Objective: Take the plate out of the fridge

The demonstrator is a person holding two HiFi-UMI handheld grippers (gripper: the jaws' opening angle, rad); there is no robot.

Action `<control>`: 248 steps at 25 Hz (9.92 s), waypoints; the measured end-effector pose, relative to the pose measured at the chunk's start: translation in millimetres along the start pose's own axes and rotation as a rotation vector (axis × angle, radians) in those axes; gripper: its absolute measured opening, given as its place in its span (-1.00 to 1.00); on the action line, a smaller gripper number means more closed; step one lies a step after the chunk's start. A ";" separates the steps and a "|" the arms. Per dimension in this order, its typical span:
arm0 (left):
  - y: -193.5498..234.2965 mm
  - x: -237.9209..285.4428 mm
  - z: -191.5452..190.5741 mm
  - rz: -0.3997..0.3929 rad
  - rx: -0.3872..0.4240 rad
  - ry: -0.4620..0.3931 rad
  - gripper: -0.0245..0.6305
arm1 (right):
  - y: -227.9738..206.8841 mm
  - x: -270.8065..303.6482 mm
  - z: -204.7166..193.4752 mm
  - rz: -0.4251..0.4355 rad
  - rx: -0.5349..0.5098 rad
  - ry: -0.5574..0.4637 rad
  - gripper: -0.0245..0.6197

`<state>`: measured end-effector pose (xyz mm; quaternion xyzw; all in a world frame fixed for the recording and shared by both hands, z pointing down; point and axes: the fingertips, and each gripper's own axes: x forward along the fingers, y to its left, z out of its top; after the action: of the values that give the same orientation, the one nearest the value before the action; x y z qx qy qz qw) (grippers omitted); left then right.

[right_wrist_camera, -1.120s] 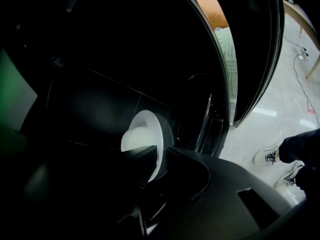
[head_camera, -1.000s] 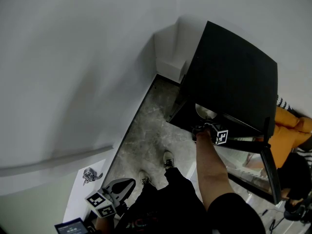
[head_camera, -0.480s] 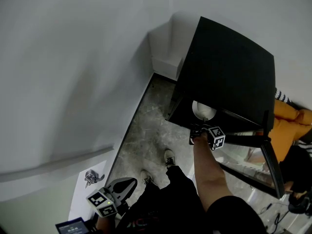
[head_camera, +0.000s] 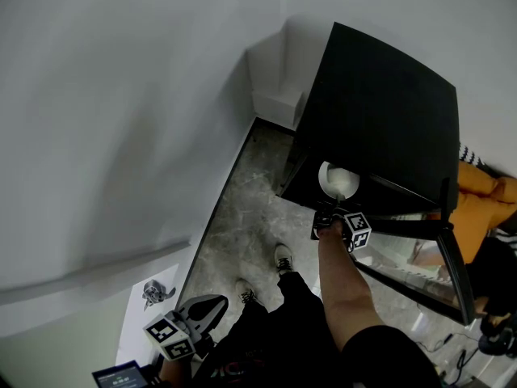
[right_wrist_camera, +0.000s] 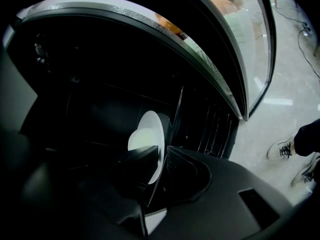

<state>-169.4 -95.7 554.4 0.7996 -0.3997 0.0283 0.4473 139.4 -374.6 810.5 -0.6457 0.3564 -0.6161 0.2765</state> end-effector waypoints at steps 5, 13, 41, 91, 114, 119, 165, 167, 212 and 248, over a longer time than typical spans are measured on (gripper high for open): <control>1.0 -0.2 -4.7 0.013 0.001 0.031 -0.91 | -1.0 2.3 1.6 0.006 0.033 -0.009 -0.80; -4.2 8.7 -1.7 -0.019 0.016 0.041 -0.91 | -1.7 -3.8 -1.5 0.021 0.009 0.036 -0.82; -11.8 5.6 -18.3 -0.016 0.023 0.063 -0.91 | -8.0 -6.7 -10.7 0.100 0.054 0.107 -0.83; -46.5 -51.7 -23.0 -0.300 0.260 -0.070 -0.91 | 319.3 -204.4 54.0 0.373 -0.094 0.003 -0.87; -36.8 -58.2 7.3 -0.292 0.199 -0.185 -0.91 | 334.9 -154.8 58.2 0.213 -0.153 -0.042 -0.87; -35.0 -59.8 4.4 -0.283 0.193 -0.180 -0.91 | 338.0 -149.7 57.2 0.193 -0.188 -0.020 -0.85; -45.8 -86.3 -32.7 -0.261 0.270 -0.096 -0.91 | 295.6 -228.5 0.5 0.333 -1.645 0.088 -0.90; -50.8 -85.1 -37.5 -0.278 0.282 -0.078 -0.91 | 274.2 -248.4 -12.4 0.397 -1.643 0.114 -0.90; -222.7 -27.3 -271.8 -0.450 0.330 0.238 -0.91 | -117.6 -584.3 -71.2 0.703 -1.357 0.621 -0.90; -241.8 -38.0 -290.1 -0.441 0.426 0.266 -0.91 | -125.2 -609.0 -69.2 0.776 -1.357 0.616 -0.90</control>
<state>56.2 209.5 545.2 0.9317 -0.1402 0.1181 0.3136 93.7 193.2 551.7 -0.3063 0.9060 -0.2782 -0.0891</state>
